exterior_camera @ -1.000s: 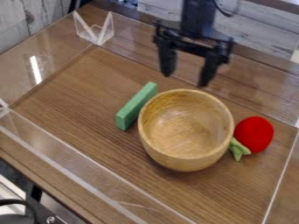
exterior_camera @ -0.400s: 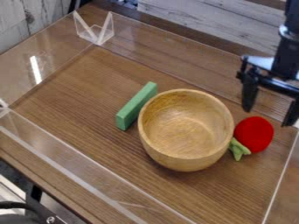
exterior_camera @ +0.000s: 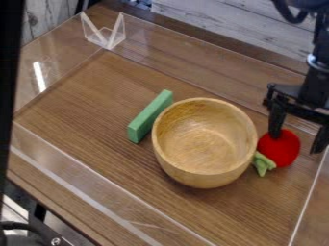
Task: Move the red object to the left side of the table
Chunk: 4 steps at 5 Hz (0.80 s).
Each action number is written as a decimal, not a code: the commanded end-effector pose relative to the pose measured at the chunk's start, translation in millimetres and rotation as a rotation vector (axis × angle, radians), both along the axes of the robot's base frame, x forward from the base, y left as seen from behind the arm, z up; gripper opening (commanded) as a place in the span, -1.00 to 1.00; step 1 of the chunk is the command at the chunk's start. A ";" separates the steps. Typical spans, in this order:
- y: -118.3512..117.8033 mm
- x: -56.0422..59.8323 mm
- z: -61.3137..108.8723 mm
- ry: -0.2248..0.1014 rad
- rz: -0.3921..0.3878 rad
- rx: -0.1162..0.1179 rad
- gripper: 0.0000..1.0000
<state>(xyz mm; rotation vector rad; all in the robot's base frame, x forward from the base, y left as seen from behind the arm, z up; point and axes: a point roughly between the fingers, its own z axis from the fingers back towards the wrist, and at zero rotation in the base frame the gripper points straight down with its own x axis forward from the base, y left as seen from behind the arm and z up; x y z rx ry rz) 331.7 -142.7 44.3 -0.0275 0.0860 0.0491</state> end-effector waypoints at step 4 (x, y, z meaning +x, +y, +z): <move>-17.0 2.2 3.7 -0.040 0.060 -0.018 1.00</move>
